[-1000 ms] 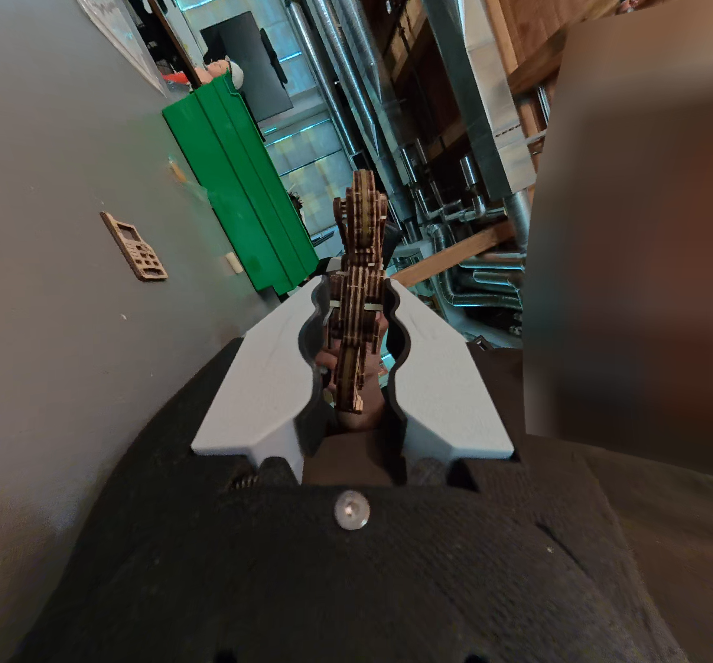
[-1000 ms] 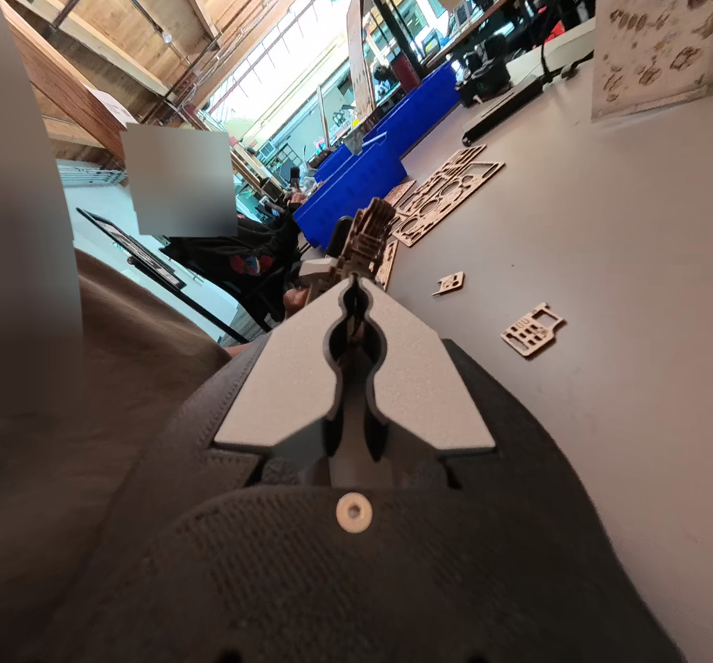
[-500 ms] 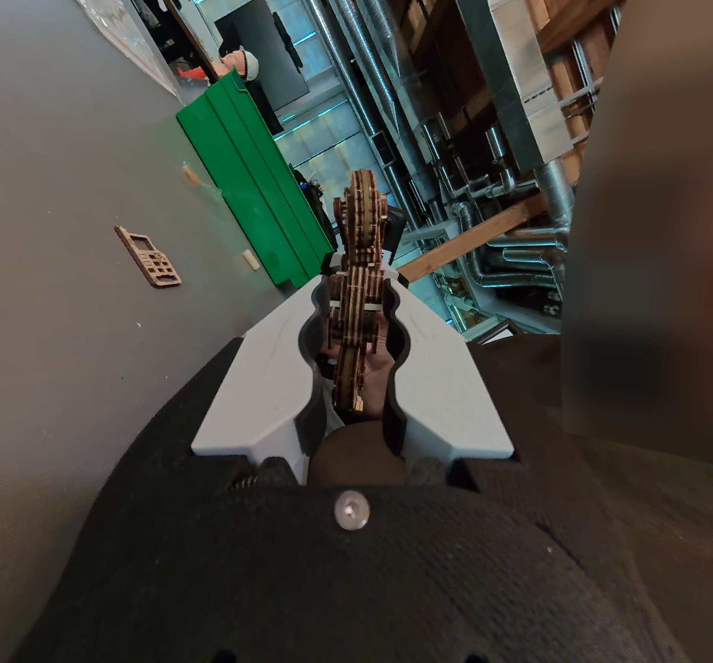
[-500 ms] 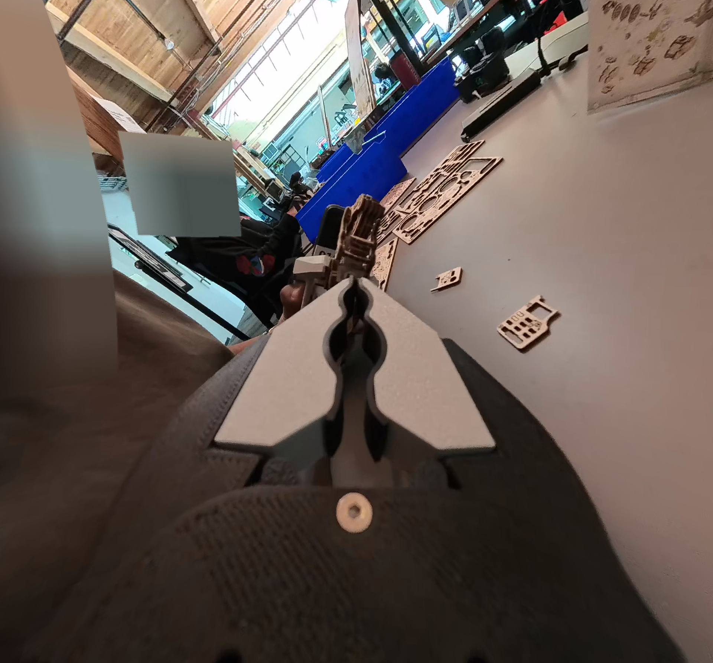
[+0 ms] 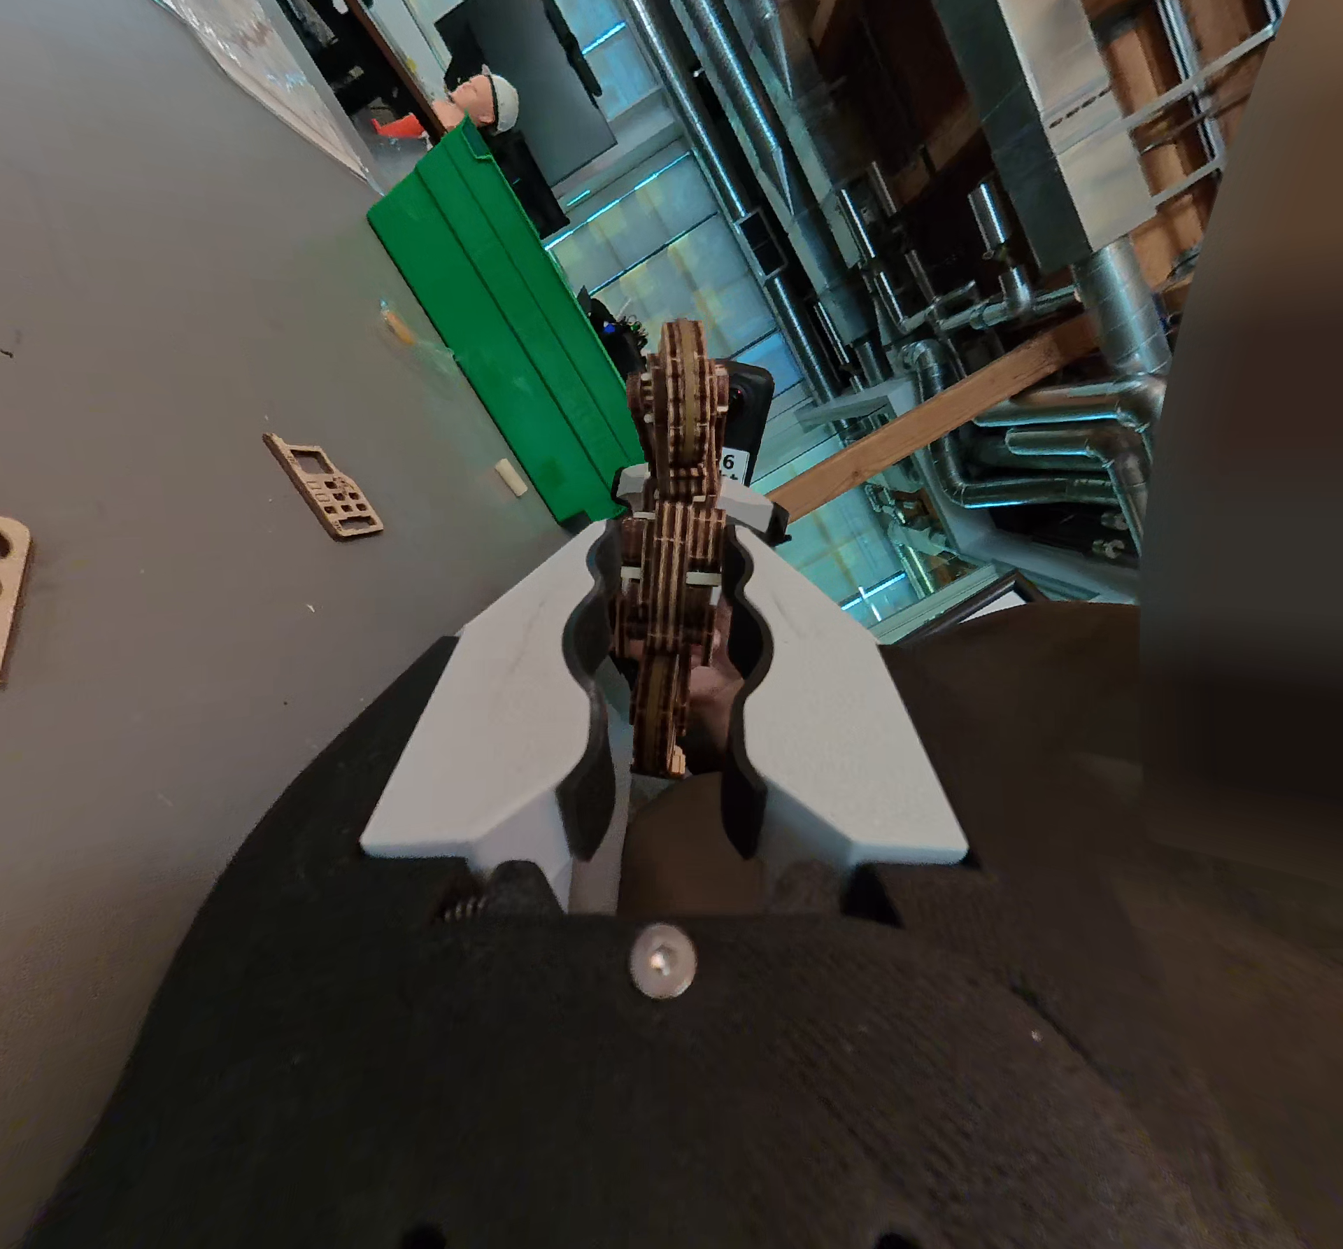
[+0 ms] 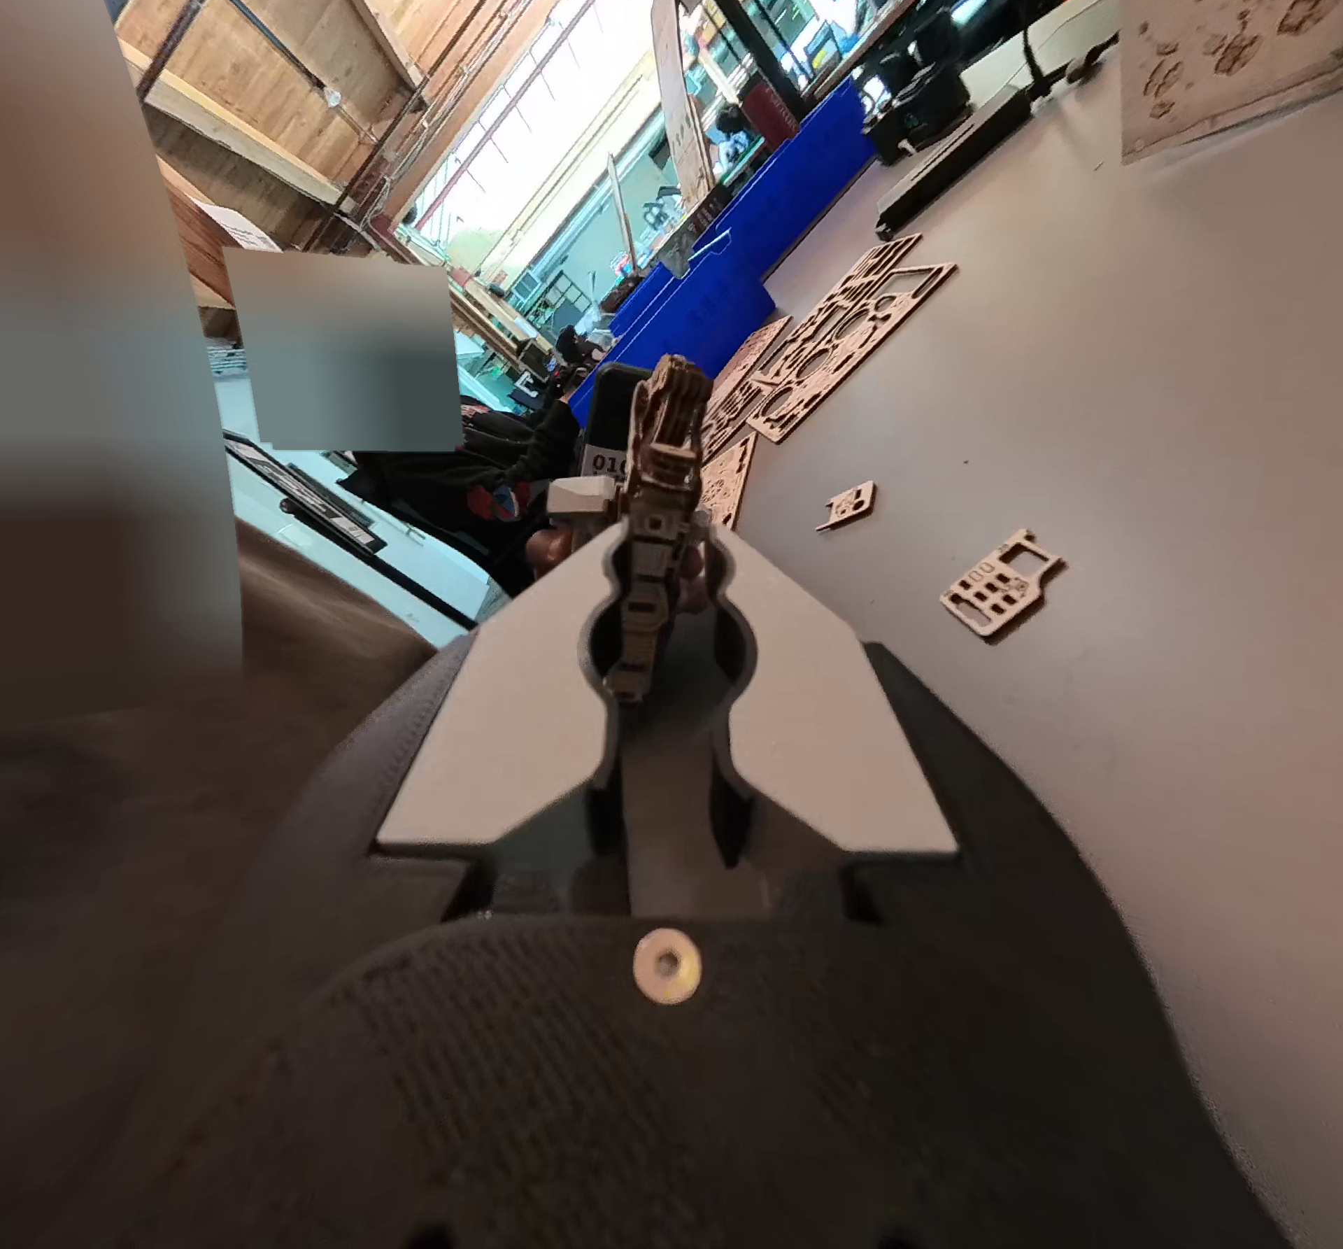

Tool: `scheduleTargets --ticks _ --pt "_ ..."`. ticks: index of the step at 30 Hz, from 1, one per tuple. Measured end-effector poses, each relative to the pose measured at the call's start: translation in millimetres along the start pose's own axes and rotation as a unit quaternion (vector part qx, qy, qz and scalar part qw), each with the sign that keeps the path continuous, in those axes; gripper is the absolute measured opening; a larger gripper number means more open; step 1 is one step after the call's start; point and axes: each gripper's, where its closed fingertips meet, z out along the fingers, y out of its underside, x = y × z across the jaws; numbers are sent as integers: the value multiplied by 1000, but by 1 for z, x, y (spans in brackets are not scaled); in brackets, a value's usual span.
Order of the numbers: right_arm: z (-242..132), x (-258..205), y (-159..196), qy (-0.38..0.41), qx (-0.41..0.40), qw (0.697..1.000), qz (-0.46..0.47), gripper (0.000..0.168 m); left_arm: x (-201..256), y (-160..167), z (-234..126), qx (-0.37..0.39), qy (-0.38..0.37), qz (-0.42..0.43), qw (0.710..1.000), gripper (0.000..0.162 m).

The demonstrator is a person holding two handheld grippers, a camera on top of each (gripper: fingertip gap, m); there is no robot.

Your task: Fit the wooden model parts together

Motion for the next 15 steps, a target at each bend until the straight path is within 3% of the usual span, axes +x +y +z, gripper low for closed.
scheduleTargets --ticks 5,15 --pt "5 -1 12 0 -32 999 1 31 -3 6 1 -29 -21 33 999 24" --pt "11 -5 28 -19 -74 997 11 20 -1 16 4 -61 -15 47 997 24"
